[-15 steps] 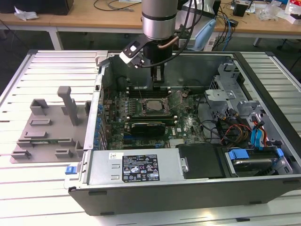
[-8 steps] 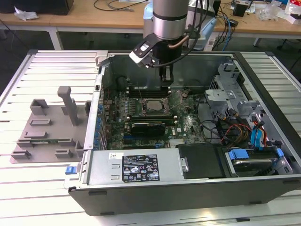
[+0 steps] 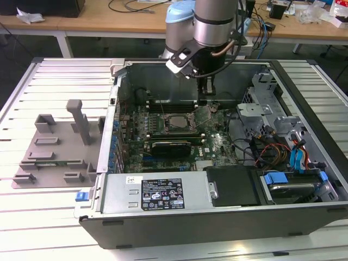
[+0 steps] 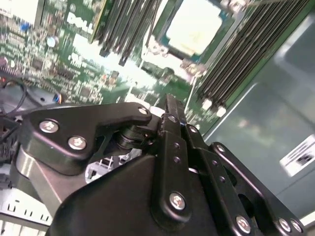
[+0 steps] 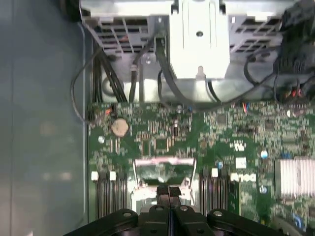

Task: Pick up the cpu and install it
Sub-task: 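Close the cpu cover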

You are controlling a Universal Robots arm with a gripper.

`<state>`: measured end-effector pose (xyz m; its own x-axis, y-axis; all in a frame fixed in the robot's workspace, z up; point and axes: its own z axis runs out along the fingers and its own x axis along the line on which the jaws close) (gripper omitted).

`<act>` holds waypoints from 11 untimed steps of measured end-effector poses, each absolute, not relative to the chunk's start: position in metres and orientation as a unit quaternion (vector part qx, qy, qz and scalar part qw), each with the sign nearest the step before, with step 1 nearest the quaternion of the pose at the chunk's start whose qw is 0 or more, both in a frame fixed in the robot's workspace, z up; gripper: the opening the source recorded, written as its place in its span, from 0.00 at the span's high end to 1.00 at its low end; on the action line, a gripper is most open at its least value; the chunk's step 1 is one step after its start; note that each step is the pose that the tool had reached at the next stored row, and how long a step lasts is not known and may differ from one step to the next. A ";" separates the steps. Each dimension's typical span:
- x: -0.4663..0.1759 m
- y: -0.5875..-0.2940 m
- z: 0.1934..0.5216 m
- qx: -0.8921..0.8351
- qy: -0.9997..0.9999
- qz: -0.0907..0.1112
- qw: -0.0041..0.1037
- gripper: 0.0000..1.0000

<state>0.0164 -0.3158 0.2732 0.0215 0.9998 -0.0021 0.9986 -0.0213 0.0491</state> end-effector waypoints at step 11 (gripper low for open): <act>0.061 -0.316 0.268 0.714 0.699 0.016 0.018 0.89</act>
